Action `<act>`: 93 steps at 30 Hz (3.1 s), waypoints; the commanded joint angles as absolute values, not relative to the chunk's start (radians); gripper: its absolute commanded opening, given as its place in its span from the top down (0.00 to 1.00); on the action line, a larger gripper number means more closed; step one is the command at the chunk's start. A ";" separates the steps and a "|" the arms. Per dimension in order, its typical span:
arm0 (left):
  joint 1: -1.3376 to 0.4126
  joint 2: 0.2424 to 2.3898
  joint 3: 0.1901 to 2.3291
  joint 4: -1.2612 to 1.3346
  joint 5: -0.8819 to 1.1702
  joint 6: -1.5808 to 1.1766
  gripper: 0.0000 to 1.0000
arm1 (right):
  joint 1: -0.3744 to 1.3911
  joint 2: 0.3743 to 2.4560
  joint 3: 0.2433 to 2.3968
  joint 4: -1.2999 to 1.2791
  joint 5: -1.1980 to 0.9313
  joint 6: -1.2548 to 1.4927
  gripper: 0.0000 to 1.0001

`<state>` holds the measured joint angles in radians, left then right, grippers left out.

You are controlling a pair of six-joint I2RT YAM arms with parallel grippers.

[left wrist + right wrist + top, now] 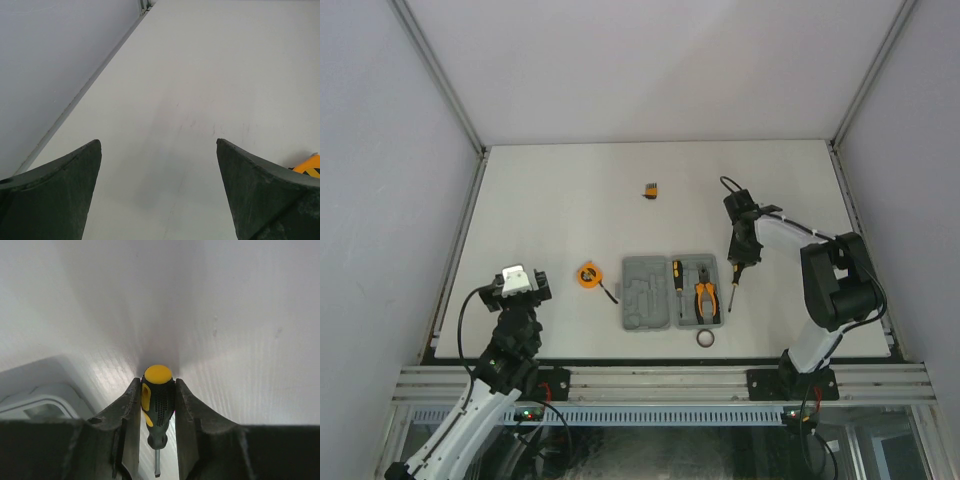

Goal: Sort the tools into containers
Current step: Pick up the screwdriver from the center of the board, then adjust the screwdriver.

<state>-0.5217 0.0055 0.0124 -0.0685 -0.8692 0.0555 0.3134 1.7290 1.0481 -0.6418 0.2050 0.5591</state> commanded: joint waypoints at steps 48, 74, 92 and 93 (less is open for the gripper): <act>-0.520 0.464 0.682 -0.277 -0.276 -0.482 0.00 | 0.442 1.050 0.846 -0.308 -0.075 0.919 0.97; -0.896 0.875 0.701 0.092 0.185 -0.472 0.16 | 0.633 1.002 0.789 0.082 -0.068 1.026 0.99; -0.910 1.003 0.786 0.078 0.197 -0.520 0.76 | 0.652 0.976 0.790 0.107 -0.108 1.015 0.97; -0.910 1.004 0.791 0.074 0.198 -0.521 0.79 | 0.652 0.974 0.789 0.102 -0.105 1.008 0.96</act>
<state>-0.9058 0.9997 0.7177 0.0586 0.1944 -0.5064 0.6422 1.0023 0.7727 0.0593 -0.1078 1.0306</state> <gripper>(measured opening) 0.256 0.252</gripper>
